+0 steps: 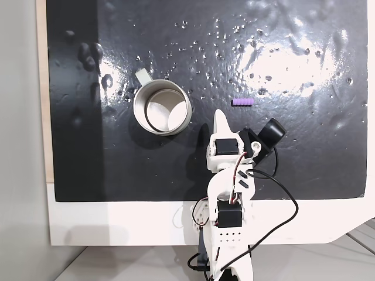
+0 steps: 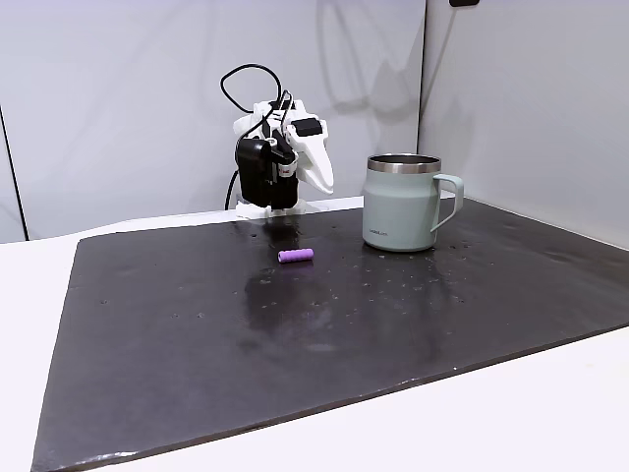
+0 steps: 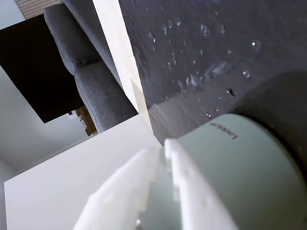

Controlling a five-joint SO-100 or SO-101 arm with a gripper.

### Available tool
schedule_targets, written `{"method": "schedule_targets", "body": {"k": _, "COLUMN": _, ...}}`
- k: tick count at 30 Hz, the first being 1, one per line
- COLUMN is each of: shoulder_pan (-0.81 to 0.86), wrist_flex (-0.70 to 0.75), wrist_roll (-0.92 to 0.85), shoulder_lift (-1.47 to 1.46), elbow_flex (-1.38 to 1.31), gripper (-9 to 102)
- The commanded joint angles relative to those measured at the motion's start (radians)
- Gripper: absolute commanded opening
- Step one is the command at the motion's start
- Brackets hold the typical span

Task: Grasp a pengrip and put it in the cup.

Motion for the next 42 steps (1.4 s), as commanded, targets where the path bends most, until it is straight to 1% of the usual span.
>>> {"method": "schedule_targets", "body": {"k": 1, "shoulder_pan": -0.052, "wrist_flex": 0.006, "wrist_roll": -0.049, "shoulder_lift": 0.012, "elbow_flex": 0.054, "gripper": 0}}
{"method": "schedule_targets", "body": {"k": 12, "shoulder_pan": -0.052, "wrist_flex": 0.006, "wrist_roll": -0.048, "shoulder_lift": 0.012, "elbow_flex": 0.046, "gripper": 0}}
{"method": "schedule_targets", "body": {"k": 16, "shoulder_pan": -0.043, "wrist_flex": 0.071, "wrist_roll": -0.051, "shoulder_lift": 0.012, "elbow_flex": -0.083, "gripper": 0}}
{"method": "schedule_targets", "body": {"k": 20, "shoulder_pan": -0.049, "wrist_flex": 0.170, "wrist_roll": -0.072, "shoulder_lift": -0.008, "elbow_flex": -0.268, "gripper": 0}}
{"method": "schedule_targets", "body": {"k": 25, "shoulder_pan": -0.041, "wrist_flex": 0.295, "wrist_roll": -0.080, "shoulder_lift": -0.267, "elbow_flex": -0.574, "gripper": 0}}
{"method": "schedule_targets", "body": {"k": 31, "shoulder_pan": 0.040, "wrist_flex": 0.333, "wrist_roll": -0.150, "shoulder_lift": -0.508, "elbow_flex": -0.793, "gripper": 1}}
{"method": "schedule_targets", "body": {"k": 36, "shoulder_pan": 0.118, "wrist_flex": 0.410, "wrist_roll": -0.147, "shoulder_lift": -0.724, "elbow_flex": -0.957, "gripper": 10}}
{"method": "schedule_targets", "body": {"k": 42, "shoulder_pan": 0.190, "wrist_flex": 0.500, "wrist_roll": -0.138, "shoulder_lift": -0.979, "elbow_flex": -1.134, "gripper": 16}}
